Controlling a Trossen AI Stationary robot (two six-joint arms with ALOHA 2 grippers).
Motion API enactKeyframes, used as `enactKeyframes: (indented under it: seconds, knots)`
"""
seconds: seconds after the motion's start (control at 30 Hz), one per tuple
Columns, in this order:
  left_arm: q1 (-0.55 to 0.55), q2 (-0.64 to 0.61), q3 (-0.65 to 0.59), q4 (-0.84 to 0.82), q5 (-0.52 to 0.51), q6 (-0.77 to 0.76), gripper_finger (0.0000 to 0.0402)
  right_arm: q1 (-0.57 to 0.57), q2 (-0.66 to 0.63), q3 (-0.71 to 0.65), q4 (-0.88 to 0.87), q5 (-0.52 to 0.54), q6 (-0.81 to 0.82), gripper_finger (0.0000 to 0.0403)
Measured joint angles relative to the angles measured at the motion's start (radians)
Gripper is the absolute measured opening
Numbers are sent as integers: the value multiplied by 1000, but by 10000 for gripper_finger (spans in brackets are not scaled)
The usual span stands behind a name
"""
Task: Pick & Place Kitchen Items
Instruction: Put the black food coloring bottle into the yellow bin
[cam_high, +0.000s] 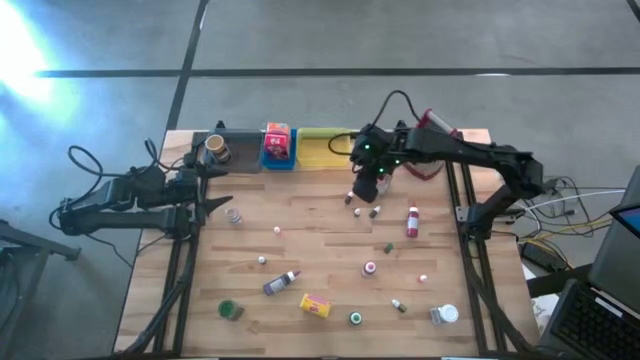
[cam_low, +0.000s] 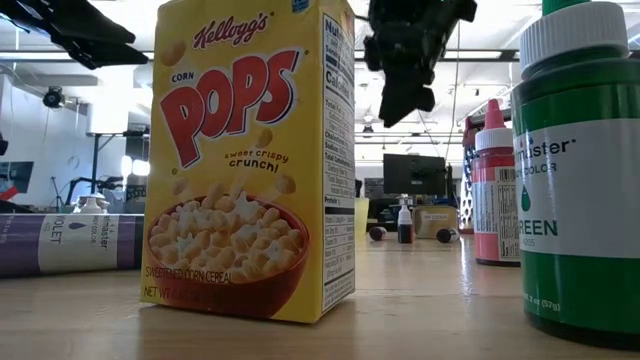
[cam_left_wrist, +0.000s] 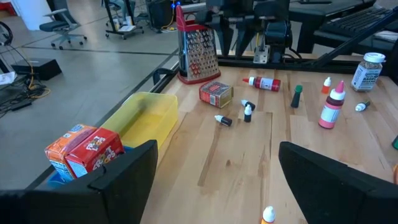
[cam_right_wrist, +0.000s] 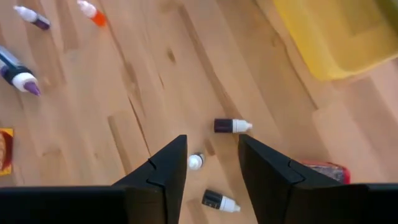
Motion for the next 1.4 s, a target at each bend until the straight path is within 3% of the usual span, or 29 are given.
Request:
enactKeyframes:
  seconds: [0.47,1.07,1.4]
  knots:
    - [0,0,0,0,0,0,339,29,114,6,-65,0,41,109]
    - [0,0,0,0,0,0,339,83,188,-8,-59,3,52,154]
    - [0,0,0,0,0,0,339,87,240,-14,-55,3,48,133]
